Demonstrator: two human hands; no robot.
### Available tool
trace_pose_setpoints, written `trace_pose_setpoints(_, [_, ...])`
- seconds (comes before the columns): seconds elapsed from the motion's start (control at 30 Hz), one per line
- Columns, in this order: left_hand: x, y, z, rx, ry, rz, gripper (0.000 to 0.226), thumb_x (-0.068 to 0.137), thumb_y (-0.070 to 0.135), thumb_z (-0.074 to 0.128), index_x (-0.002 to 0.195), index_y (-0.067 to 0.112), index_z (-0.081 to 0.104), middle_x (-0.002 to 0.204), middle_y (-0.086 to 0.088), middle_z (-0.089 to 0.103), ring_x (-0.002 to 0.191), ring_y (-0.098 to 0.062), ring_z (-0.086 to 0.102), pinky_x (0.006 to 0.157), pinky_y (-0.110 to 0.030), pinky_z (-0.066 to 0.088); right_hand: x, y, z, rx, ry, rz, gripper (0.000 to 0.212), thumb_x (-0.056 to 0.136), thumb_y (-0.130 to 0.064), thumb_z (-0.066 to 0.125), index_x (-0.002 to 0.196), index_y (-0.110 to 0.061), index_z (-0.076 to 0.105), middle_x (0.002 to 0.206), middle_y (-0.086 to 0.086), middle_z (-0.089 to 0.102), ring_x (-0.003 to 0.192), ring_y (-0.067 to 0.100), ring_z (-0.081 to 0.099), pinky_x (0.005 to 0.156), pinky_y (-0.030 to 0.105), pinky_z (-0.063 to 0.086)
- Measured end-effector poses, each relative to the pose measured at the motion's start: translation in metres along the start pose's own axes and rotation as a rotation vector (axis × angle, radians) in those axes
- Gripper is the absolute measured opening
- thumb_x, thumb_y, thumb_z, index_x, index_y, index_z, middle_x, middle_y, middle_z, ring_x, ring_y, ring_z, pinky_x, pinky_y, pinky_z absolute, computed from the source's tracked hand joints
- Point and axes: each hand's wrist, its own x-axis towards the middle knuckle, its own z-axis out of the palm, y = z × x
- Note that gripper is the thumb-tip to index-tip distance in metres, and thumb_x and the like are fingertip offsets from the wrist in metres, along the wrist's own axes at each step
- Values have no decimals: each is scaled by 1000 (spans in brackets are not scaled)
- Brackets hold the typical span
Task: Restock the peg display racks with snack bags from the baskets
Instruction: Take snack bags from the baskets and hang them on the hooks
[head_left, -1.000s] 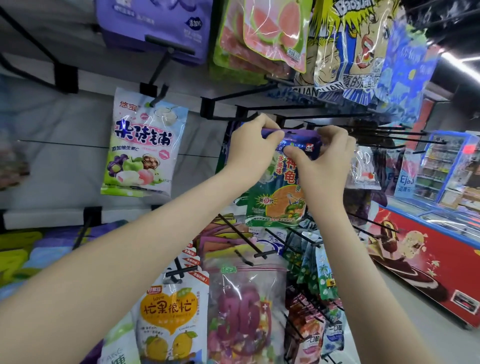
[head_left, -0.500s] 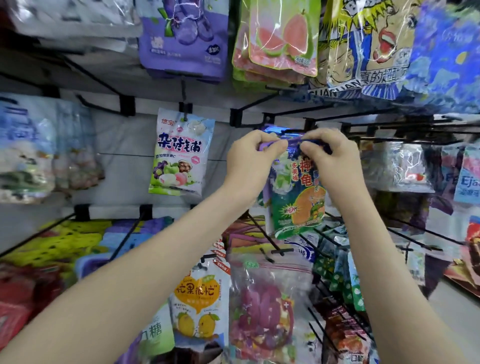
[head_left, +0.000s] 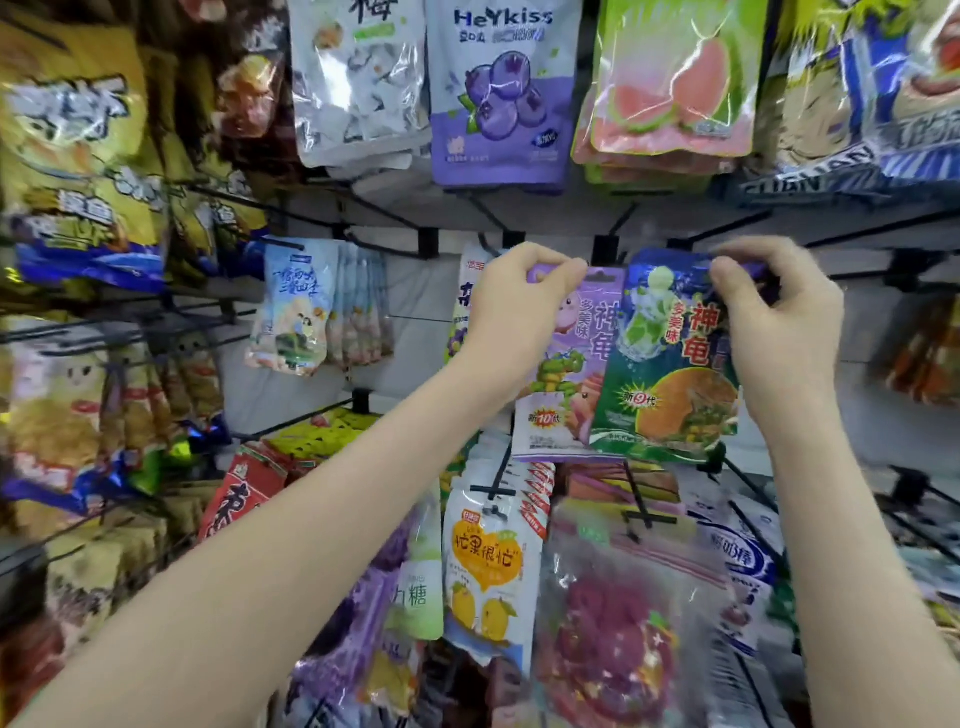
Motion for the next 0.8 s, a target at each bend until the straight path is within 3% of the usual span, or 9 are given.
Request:
trace_pose_setpoints(0.1, [-6, 6, -2, 28, 51, -17, 11, 92, 22, 63, 86, 13, 62, 73, 3, 58, 48, 2, 52, 54, -15, 43, 5, 3, -2, -20, -10, 31, 16, 88, -23, 58, 97, -16, 69, 87, 0, 57, 82, 11, 52, 84, 35, 44])
trace_pose_setpoints(0.2, [-7, 10, -3, 89, 104, -2, 15, 91, 25, 65, 76, 22, 60, 72, 4, 59, 59, -11, 55, 67, -30, 48, 10, -2, -9, 3, -20, 41, 16, 90, -23, 57, 98, -14, 68, 90, 3, 55, 82, 12, 50, 80, 31, 41])
trace_pose_setpoints(0.37, [-12, 19, 1, 100, 63, 31, 17, 92, 18, 63, 76, 18, 58, 64, 2, 54, 43, 2, 50, 53, -18, 42, 23, -4, -17, -101, -106, 69, 19, 94, -19, 54, 103, -9, 67, 98, 8, 55, 86, 11, 45, 72, 19, 28])
trace_pose_setpoints(0.53, [-3, 16, -5, 141, 159, 71, 17, 91, 24, 63, 75, 25, 59, 70, 3, 59, 71, -17, 58, 75, -38, 50, 26, -4, -22, -82, -104, 112, 19, 96, -17, 51, 103, -10, 68, 103, 11, 60, 87, 11, 47, 71, 19, 29])
trace_pose_setpoints(0.7, [6, 24, -12, 112, 153, 155, 17, 91, 26, 63, 75, 29, 59, 70, 2, 58, 74, -21, 57, 74, -34, 47, 32, -1, -28, -127, -111, 82, 16, 96, -15, 52, 100, -12, 67, 98, 8, 57, 88, 12, 47, 71, 18, 28])
trace_pose_setpoints(0.8, [8, 30, -4, 97, 80, 218, 15, 87, 28, 65, 73, 30, 59, 66, -1, 58, 65, -20, 55, 70, -34, 46, 33, 2, -31, -177, -175, 40, 13, 95, -14, 54, 95, -19, 66, 93, 2, 55, 88, 13, 48, 73, 19, 29])
